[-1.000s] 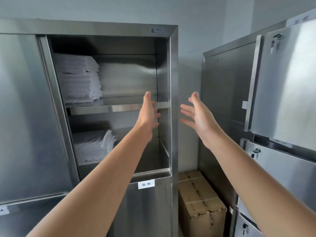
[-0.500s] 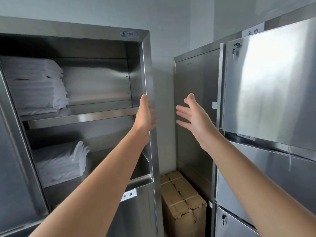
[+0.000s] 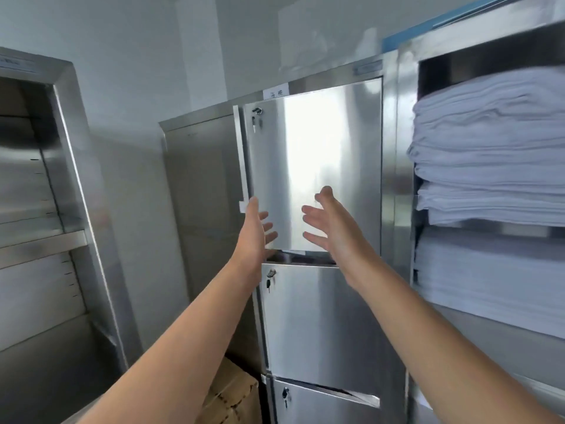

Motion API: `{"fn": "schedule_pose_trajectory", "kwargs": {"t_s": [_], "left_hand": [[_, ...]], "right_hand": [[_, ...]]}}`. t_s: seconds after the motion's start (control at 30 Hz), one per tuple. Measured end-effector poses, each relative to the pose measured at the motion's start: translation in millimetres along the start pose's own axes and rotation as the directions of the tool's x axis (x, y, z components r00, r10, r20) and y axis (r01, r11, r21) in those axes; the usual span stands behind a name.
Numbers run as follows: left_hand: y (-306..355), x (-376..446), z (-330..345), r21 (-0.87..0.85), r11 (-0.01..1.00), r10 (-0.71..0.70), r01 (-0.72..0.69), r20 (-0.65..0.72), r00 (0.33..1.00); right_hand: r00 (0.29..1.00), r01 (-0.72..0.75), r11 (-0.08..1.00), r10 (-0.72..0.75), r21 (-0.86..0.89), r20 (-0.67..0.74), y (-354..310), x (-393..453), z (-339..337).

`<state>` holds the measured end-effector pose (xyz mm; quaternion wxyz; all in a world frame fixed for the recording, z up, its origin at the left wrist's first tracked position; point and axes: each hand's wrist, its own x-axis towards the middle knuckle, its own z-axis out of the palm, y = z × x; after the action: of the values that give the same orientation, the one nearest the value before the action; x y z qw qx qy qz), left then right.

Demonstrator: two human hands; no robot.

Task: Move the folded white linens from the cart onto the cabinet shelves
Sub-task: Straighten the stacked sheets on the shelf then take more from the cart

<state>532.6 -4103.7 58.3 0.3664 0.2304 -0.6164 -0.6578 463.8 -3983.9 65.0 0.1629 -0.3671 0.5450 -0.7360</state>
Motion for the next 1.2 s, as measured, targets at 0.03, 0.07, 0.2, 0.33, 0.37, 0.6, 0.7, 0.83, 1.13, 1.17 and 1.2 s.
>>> {"fn": "schedule_pose_trajectory", "kwargs": {"t_s": [0.03,0.07,0.2,0.33,0.37,0.6,0.7,0.83,1.13,1.17,1.2], "left_hand": [[0.4,0.4,14.8,-0.008,1.0,0.007,-0.007,0.028,1.0],[1.2,0.1,31.7,-0.021,1.0,0.014,-0.013,0.055,0.998],[5.3,-6.6,98.8,-0.053,0.998,0.033,-0.024,0.185,0.982],[10.6,-18.6,142.9,-0.063,0.997,0.05,-0.033,0.283,0.958],[11.6,-20.1,150.0,-0.062,0.997,0.056,-0.04,0.295,0.954],[17.9,-18.2,174.9,-0.047,0.995,0.097,-0.087,0.318,0.943],[20.1,-17.1,182.2,-0.044,0.995,0.1,-0.09,0.317,0.943],[21.9,-18.8,193.2,-0.04,0.995,0.1,-0.092,0.326,0.94],[21.3,-19.8,227.6,-0.025,0.992,0.123,-0.122,0.335,0.934],[21.6,-20.2,232.5,-0.025,0.992,0.128,-0.127,0.335,0.933],[21.8,-20.1,235.5,-0.028,0.99,0.136,-0.135,0.335,0.932]], "right_hand": [[1.0,0.007,1.0,-0.008,-0.006,-0.028,-3.6,-0.7,-13.3],[0.998,0.014,1.0,-0.014,-0.008,-0.06,-8.7,-1.6,-27.9],[0.981,0.042,0.998,-0.049,-0.039,-0.19,-32.8,-8.0,-85.1],[0.966,0.044,0.996,-0.061,-0.073,-0.251,-54.7,-11.9,-123.1],[0.964,0.047,0.996,-0.066,-0.079,-0.259,-58.2,-12.3,-129.2],[0.962,0.065,0.995,-0.084,-0.08,-0.26,-65.5,-9.5,-151.8],[0.96,0.079,0.992,-0.103,-0.103,-0.26,-65.4,-9.0,-161.0],[0.958,0.09,0.991,-0.113,-0.097,-0.262,-68.9,-8.8,-171.2],[0.95,0.123,0.988,-0.144,-0.092,-0.278,-74.4,-4.3,-211.2],[0.95,0.127,0.987,-0.149,-0.094,-0.276,-75.7,-4.4,-216.8],[0.95,0.128,0.987,-0.15,-0.097,-0.273,-76.3,-4.0,-220.8]]}}
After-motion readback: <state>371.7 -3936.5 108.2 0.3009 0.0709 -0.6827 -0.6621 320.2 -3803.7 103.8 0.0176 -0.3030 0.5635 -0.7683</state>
